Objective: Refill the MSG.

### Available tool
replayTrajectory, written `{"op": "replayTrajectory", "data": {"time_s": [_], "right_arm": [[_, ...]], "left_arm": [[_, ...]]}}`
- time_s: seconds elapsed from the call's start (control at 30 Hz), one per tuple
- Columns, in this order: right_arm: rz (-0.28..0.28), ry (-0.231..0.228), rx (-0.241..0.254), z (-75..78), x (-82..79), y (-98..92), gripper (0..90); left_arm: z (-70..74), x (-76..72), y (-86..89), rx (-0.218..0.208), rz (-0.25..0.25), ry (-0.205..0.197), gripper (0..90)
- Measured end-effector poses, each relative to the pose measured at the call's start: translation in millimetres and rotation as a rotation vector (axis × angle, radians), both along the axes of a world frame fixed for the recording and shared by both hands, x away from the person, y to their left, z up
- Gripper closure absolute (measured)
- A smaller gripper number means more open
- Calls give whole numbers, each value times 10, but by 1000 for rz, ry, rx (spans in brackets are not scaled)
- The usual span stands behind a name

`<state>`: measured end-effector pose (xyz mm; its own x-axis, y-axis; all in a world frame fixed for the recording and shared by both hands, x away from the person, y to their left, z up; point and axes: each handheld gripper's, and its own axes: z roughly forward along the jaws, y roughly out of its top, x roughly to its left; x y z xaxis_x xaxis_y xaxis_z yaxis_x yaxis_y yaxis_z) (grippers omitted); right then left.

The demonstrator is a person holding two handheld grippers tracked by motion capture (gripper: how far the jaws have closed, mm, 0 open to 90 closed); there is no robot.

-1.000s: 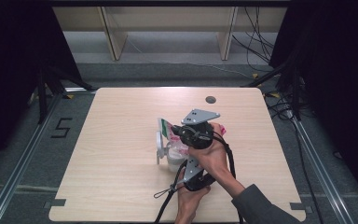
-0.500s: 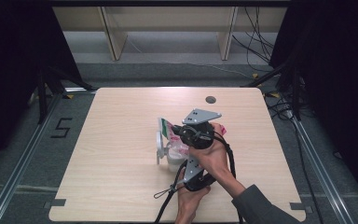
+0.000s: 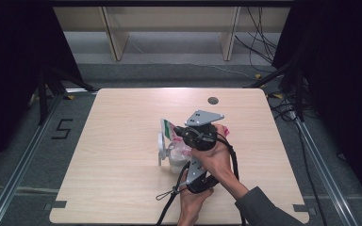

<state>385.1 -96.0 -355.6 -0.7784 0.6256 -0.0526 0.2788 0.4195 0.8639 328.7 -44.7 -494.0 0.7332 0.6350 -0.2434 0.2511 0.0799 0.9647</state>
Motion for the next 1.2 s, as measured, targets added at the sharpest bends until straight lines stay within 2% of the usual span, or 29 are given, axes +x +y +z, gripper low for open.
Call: {"op": "replayTrajectory", "data": {"time_s": [0.03, 0.07, 0.1, 0.13, 0.17, 0.2, 0.27, 0.33, 0.43, 0.5, 0.57, 0.6, 0.63, 0.7, 0.73, 0.77, 0.8, 0.83, 0.87, 0.9, 0.93, 0.97, 1.03, 1.13, 1.17, 1.2], "right_arm": [[1, -9, 1, 2, 8, -6, 898], [1, -3, 10, 15, 11, -18, 899], [11, -14, 16, 14, 21, -23, 899], [12, -20, 14, 9, 23, -21, 898], [16, -4, -1, 5, 16, -19, 898], [11, -11, -2, -10, 18, -7, 898], [8, 8, 10, 10, 12, -13, 898], [19, -1, 12, 16, 22, -22, 898], [13, 0, -4, -14, 21, -6, 898], [17, 4, 9, 6, 20, -10, 899], [19, 1, 7, 10, 18, -9, 898], [6, 17, 6, 2, 9, -2, 898], [4, 7, 8, -8, 16, 7, 898], [3, 17, 8, 10, 9, -3, 898], [15, -5, 7, 15, 18, -9, 898], [5, 2, 11, 17, 5, -8, 898], [7, 0, 8, 14, 6, -7, 898], [7, -7, 1, 7, 11, -4, 898], [3, -2, 0, 8, 11, -6, 898], [4, 3, 3, 13, 13, -10, 898], [4, 1, 7, 16, 14, -14, 898], [10, -20, 15, 12, 21, -10, 899], [14, -4, 4, 14, 12, -10, 899], [10, -8, 11, 13, 20, -16, 899], [8, -14, 12, 12, 24, -20, 899], [9, -14, 12, 13, 25, -23, 898]], "left_arm": [[4, -3, 2, 1, 1, 1, 726], [11, -16, -41, -67, 7, 10, 727], [12, -13, -30, -50, 2, 8, 727], [11, -8, 10, 13, 3, 6, 726], [2, -2, -1, 2, 4, 2, 726], [2, 0, 2, 3, -1, 2, 726], [10, -4, 2, -4, 0, -1, 727], [17, -10, 11, 13, 5, 10, 727], [6, 2, 9, 2, -3, 0, 726], [19, -12, 16, 13, 10, 5, 726], [10, 3, 15, 0, -5, 1, 726], [6, 4, 12, 1, -3, 0, 726], [5, 4, 11, 0, -2, -1, 726], [16, -10, 16, 8, 8, 5, 727], [19, -10, 19, 12, 8, 4, 727], [19, -11, 16, 9, 6, 6, 727], [19, 0, 59, 78, 7, -2, 727], [18, 0, 57, 81, 9, -3, 726], [17, 0, 57, 80, 8, -3, 726], [19, -14, 17, 17, 9, 7, 726], [17, -10, 12, 4, 7, -1, 726], [16, -6, 11, 0, 1, -3, 727], [12, -6, 8, 3, 3, -2, 726], [9, -1, 7, 4, -2, -3, 727], [10, -8, -21, -36, -1, 3, 726], [8, 1, 8, 12, -4, -3, 726]]}}
